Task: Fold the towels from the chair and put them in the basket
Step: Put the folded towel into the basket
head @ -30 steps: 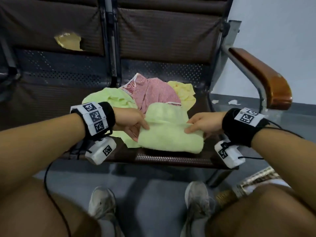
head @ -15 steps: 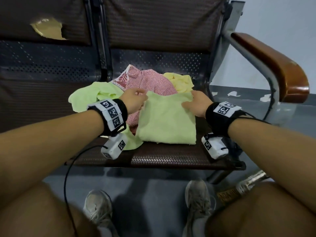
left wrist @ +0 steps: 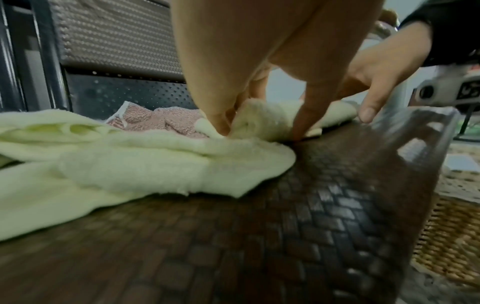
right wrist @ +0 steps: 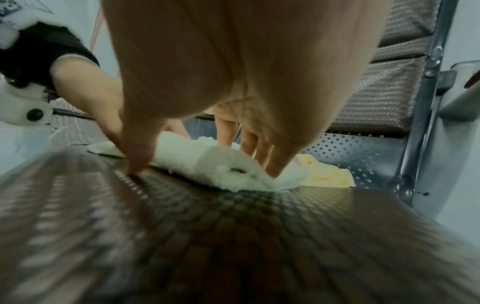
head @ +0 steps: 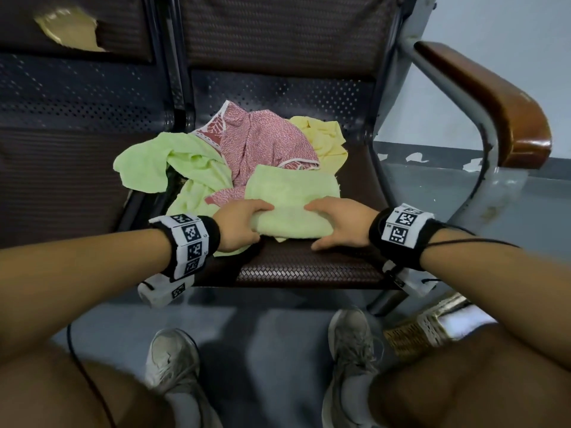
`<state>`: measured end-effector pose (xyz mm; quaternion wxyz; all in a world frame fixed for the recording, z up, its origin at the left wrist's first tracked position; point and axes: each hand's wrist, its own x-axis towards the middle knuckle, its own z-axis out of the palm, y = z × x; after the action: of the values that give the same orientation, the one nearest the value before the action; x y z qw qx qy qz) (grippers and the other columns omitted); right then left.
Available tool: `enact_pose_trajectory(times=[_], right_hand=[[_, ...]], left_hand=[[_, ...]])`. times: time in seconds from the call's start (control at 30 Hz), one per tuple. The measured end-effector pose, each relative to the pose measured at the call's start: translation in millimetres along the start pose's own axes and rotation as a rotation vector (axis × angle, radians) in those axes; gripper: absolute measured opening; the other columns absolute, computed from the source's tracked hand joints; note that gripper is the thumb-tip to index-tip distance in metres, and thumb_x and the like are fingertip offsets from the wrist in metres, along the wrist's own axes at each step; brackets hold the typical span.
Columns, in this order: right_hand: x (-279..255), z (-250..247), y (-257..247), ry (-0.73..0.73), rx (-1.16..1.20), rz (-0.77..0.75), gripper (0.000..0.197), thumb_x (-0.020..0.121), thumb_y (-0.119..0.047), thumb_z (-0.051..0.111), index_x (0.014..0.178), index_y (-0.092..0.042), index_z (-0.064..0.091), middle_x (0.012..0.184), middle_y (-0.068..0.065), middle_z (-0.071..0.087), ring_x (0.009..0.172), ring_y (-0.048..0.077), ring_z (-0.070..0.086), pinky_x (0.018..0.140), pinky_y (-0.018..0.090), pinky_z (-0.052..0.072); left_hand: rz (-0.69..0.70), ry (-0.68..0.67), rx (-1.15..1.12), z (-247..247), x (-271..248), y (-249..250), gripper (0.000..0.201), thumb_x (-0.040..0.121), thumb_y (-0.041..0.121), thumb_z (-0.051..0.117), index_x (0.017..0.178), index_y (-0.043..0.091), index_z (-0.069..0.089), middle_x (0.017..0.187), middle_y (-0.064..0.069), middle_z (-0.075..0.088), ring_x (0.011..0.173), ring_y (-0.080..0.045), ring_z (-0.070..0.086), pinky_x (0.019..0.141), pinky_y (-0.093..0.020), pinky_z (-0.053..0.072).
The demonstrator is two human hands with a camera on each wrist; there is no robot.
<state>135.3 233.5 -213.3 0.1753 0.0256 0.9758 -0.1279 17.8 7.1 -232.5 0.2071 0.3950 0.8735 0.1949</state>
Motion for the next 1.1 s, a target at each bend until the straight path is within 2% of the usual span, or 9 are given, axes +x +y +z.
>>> enact_pose_trajectory(times=[0.17,0.27,0.37,0.47,0.7,0.8,0.87,0.97,1.1], right_hand=[[-7,-17,6,0.155,0.082,0.048,0.023,0.099,-0.030,0.052,0.115,-0.018,0.064,0.111,0.007,0.069,0.107,0.030,0.062,0.092,0.036,0.047],[-12,-28,5,0.200,0.169,0.060,0.020,0.098,-0.027,0.052,0.106,-0.013,0.065,0.103,0.008,0.069,0.098,0.029,0.062,0.090,0.040,0.048],[-13,-35,5,0.180,0.350,0.082,0.023,0.096,-0.020,0.051,0.093,-0.002,0.064,0.091,0.011,0.068,0.084,0.027,0.061,0.080,0.042,0.049],[-11,-38,5,0.165,0.631,0.157,0.022,0.092,-0.016,0.053,0.078,0.000,0.058,0.079,0.013,0.051,0.073,0.024,0.049,0.070,0.037,0.040],[-3,-17,16,0.162,0.336,0.241,0.031,0.099,-0.037,0.052,0.117,-0.016,0.066,0.114,0.003,0.066,0.105,0.022,0.061,0.092,0.035,0.050],[0,-16,18,0.149,0.313,0.268,0.035,0.099,-0.042,0.050,0.118,-0.017,0.067,0.115,0.003,0.066,0.107,0.021,0.061,0.091,0.033,0.049],[1,-16,17,0.120,0.298,0.264,0.035,0.099,-0.043,0.051,0.118,-0.018,0.067,0.115,0.002,0.066,0.106,0.021,0.061,0.091,0.034,0.050],[3,-18,14,0.072,0.286,0.281,0.031,0.097,-0.041,0.054,0.115,-0.019,0.068,0.111,0.002,0.068,0.102,0.020,0.062,0.091,0.035,0.052],[-1,-30,10,-0.013,0.284,0.271,0.032,0.091,-0.028,0.056,0.107,-0.003,0.069,0.097,0.005,0.066,0.090,0.021,0.061,0.079,0.032,0.049]], left_hand=[[-0.033,0.109,-0.064,-9,3,4,0.024,0.088,0.014,0.060,0.112,0.018,0.061,0.102,-0.008,0.070,0.097,-0.031,0.065,0.081,-0.033,0.051],[-0.079,0.113,-0.322,-17,2,12,0.013,0.088,0.013,0.059,0.101,0.017,0.057,0.087,-0.015,0.071,0.075,-0.035,0.071,0.069,-0.047,0.061],[-0.066,0.181,-0.343,-26,3,14,0.007,0.089,0.022,0.061,0.086,0.025,0.056,0.084,-0.004,0.064,0.074,-0.028,0.065,0.059,-0.034,0.056],[-0.088,0.209,-0.459,-31,8,12,0.012,0.093,0.027,0.059,0.082,0.025,0.054,0.088,-0.003,0.061,0.083,-0.026,0.059,0.070,-0.037,0.051],[-0.402,0.174,-0.310,-12,23,-2,0.055,0.090,0.062,0.052,0.113,0.012,0.058,0.106,-0.009,0.065,0.098,-0.031,0.063,0.080,-0.034,0.050],[-0.575,0.012,-0.386,-4,20,2,0.081,0.088,0.074,0.042,0.130,0.006,0.051,0.094,-0.013,0.067,0.068,-0.030,0.069,0.071,-0.034,0.057],[-0.598,-0.024,-0.426,-6,21,6,0.078,0.085,0.077,0.043,0.121,0.008,0.053,0.077,-0.008,0.067,0.048,-0.020,0.063,0.056,-0.025,0.049],[-0.547,0.035,-0.608,-13,25,12,0.071,0.079,0.061,0.068,0.114,0.000,0.059,0.078,-0.013,0.069,0.053,-0.025,0.064,0.059,-0.034,0.054],[-0.319,0.205,-0.808,-31,21,40,0.035,0.072,0.031,0.081,0.093,0.009,0.062,0.104,-0.023,0.071,0.090,-0.038,0.070,0.084,-0.051,0.058]])
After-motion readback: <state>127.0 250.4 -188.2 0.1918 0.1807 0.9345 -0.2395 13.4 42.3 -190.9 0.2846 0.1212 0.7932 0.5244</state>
